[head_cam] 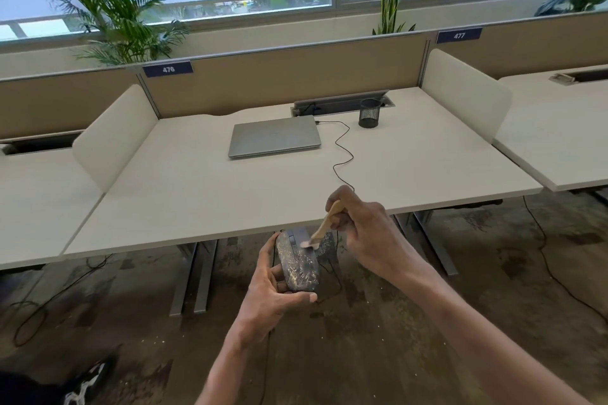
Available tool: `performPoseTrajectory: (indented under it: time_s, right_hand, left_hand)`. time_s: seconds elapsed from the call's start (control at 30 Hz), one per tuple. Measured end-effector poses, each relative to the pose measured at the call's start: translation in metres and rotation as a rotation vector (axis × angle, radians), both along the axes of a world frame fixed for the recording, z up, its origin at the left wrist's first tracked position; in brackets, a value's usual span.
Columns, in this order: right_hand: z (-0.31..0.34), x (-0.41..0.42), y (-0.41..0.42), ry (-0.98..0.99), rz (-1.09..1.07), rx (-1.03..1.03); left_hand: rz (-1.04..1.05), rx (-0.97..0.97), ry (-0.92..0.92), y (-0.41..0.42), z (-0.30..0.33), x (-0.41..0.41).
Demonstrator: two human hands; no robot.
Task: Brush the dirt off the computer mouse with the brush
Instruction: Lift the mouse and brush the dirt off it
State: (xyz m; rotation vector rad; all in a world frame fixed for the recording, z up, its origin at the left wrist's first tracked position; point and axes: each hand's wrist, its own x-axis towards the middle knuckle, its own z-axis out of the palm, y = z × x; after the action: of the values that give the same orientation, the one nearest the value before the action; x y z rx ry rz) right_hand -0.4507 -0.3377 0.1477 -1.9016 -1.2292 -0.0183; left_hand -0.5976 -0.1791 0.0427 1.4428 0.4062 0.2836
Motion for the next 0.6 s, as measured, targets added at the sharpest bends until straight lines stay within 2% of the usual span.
performPoseTrajectory:
  time_s: [0.17,0.4,0.6]
  right_hand:
    - [0.002,0.019,0.008,0.158,-0.109,0.200]
    - [-0.023,0.018,0.003,0.440,-0.124,0.221]
    - [-0.027,0.029,0.007,0.726,-0.236,0.398]
  left_hand:
    - [0.002,-0.011,-0.019,-0.002,0.002,0.001]
    - [0.022,-0.009,-0.027,0.000,0.005,0.000]
    - [0.019,-0.008,-0.031,-0.002,0.008,0.002]
